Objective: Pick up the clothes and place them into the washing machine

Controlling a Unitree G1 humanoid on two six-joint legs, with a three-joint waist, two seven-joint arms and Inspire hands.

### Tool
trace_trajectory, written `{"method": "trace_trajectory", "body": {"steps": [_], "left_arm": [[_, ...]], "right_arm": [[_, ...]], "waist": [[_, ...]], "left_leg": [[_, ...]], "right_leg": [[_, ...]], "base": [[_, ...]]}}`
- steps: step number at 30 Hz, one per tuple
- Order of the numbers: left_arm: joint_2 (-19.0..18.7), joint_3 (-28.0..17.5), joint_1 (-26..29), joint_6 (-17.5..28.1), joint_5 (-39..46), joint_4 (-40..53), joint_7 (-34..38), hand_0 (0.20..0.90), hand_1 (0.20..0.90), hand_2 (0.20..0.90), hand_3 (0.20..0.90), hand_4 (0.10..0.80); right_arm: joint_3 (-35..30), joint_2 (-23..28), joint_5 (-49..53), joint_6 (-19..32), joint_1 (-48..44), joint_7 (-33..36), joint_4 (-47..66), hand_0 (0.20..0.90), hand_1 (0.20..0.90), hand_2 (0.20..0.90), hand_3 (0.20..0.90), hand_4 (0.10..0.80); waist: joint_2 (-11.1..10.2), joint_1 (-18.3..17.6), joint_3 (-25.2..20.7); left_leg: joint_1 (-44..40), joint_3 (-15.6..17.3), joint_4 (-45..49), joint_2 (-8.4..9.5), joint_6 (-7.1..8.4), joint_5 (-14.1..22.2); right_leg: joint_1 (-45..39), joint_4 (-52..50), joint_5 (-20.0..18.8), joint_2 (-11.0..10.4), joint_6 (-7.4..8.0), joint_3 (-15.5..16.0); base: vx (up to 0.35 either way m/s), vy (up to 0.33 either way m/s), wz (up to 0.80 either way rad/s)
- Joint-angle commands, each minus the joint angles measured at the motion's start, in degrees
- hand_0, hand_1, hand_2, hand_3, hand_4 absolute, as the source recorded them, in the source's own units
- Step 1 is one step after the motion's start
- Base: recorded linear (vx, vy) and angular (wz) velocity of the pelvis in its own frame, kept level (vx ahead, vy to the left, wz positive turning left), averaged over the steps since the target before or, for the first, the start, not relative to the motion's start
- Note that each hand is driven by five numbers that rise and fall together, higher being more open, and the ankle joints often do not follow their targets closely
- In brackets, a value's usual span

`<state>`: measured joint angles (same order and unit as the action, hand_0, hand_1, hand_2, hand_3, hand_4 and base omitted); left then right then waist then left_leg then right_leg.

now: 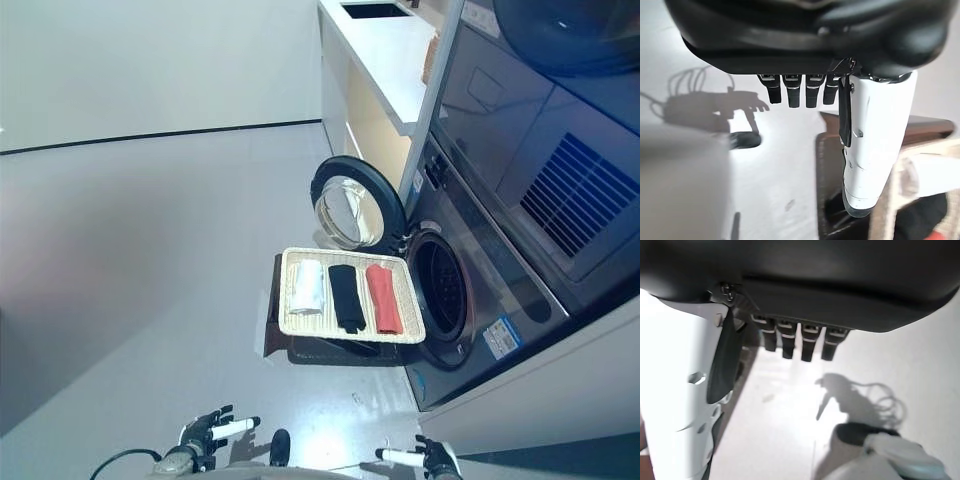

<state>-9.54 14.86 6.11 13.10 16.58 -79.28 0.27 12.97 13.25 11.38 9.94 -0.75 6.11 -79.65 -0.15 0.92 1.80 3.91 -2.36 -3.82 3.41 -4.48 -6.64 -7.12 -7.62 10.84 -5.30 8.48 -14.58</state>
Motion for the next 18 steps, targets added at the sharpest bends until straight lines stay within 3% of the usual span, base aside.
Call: {"method": "trace_trajectory", "body": {"steps": [1,3,4,7,9,12,13,16,18], "left_arm": [[-2.47,0.53,-0.5,1.19,-0.72,0.1,0.32,0.9,0.9,0.9,0.9,0.8],[-3.02,0.65,0.13,1.07,-0.9,-0.12,0.35,0.9,0.9,0.9,0.9,0.8],[-3.28,0.73,0.29,0.88,-1.33,-0.71,0.4,0.9,0.9,0.9,0.9,0.8],[-3.33,0.43,-0.53,0.84,-1.49,-1.25,0.06,0.9,0.9,0.9,0.9,0.8],[-3.04,0.29,-0.76,0.95,-2.34,-1.9,-0.09,0.9,0.9,0.9,0.9,0.8],[-2.79,-0.31,-1.09,0.96,-2.62,-2.38,-0.05,0.9,0.9,0.9,0.9,0.8],[-2.7,-0.38,-1.24,1.0,-2.56,-2.36,-0.12,0.9,0.9,0.9,0.9,0.8],[-2.4,-0.64,-1.3,1.1,-2.49,-2.32,-0.17,0.9,0.9,0.9,0.9,0.8],[-1.55,-0.55,-1.43,1.21,-2.23,-2.12,-0.21,0.9,0.9,0.9,0.9,0.8]], "right_arm": [[-0.38,1.27,1.15,2.73,-2.97,0.21,3.26,0.9,0.9,0.9,0.9,0.8],[-0.5,1.23,0.88,2.75,-3.21,0.14,3.42,0.9,0.9,0.9,0.9,0.8],[-0.7,1.13,0.43,2.68,-3.13,0.28,3.25,0.9,0.9,0.9,0.9,0.8],[-1.59,1.19,0.01,2.45,-2.12,0.33,3.14,0.9,0.9,0.9,0.9,0.8],[-1.95,1.25,-0.82,2.13,-1.96,0.36,2.58,0.9,0.9,0.9,0.9,0.8],[-2.41,1.13,-1.85,1.61,-1.54,0.16,2.4,0.9,0.9,0.9,0.9,0.8],[-2.41,1.2,-2.01,1.43,-1.49,-0.01,2.5,0.9,0.9,0.9,0.9,0.8],[-1.93,1.08,-2.13,1.42,-0.91,-0.49,2.76,0.9,0.9,0.9,0.9,0.8],[-1.88,1.32,-2.19,1.47,-0.81,-0.46,2.37,0.9,0.9,0.9,0.9,0.8]], "waist": [[-1.14,1.03,-2.44],[-0.21,0.19,-1.26],[0.26,-0.17,-0.83],[1.41,-0.99,-0.66],[0.74,-1.59,-0.44],[-0.1,-2.51,-0.31],[-0.21,-2.94,-0.22],[-0.93,-3.41,-1.36],[-0.58,-3.15,-2.16]], "left_leg": [[9.41,1.36,8.91,-1.5,3.6,3.09],[7.41,1.44,8.89,-1.85,3.01,4.21],[5.86,1.68,8.6,-2.13,2.92,4.95],[0.88,1.67,6.72,-2.99,3.46,7.37],[-1.76,1.71,5.63,-2.33,3.96,8.72],[-6.39,1.79,2.67,-1.66,4.42,10.67],[-7.42,1.81,2.3,-1.69,4.56,11.23],[-9.21,0.8,1.94,-1.6,4.97,12.69],[-9.81,0.35,2.12,-2.42,5.54,13.06]], "right_leg": [[3.18,-10.35,-14.6,1.9,-0.68,0.12],[7.01,-16.38,-16.21,2.48,-0.26,3.67],[8.97,-17.11,-15.4,1.66,-0.73,6.7],[13.32,-10.32,-9.67,-0.93,-2.56,15.94],[14.72,-1.79,-11.43,-2.17,-2.53,20.0],[18.86,8.09,-17.88,-3.07,-1.37,25.5],[19.47,9.14,-18.98,-3.02,-1.09,25.72],[17.91,10.24,-19.82,-2.01,-1.67,21.46],[16.63,10.27,-19.58,-1.65,-2.01,21.8]], "base": [[0.159,0.137,-0.13],[0.165,0.144,-0.18],[0.206,0.132,-0.14],[0.278,0.068,-0.16],[0.293,-0.046,-0.06],[0.303,-0.063,-0.04],[0.263,-0.072,0.05],[0.262,-0.096,0.13],[0.216,-0.137,0.24]]}}
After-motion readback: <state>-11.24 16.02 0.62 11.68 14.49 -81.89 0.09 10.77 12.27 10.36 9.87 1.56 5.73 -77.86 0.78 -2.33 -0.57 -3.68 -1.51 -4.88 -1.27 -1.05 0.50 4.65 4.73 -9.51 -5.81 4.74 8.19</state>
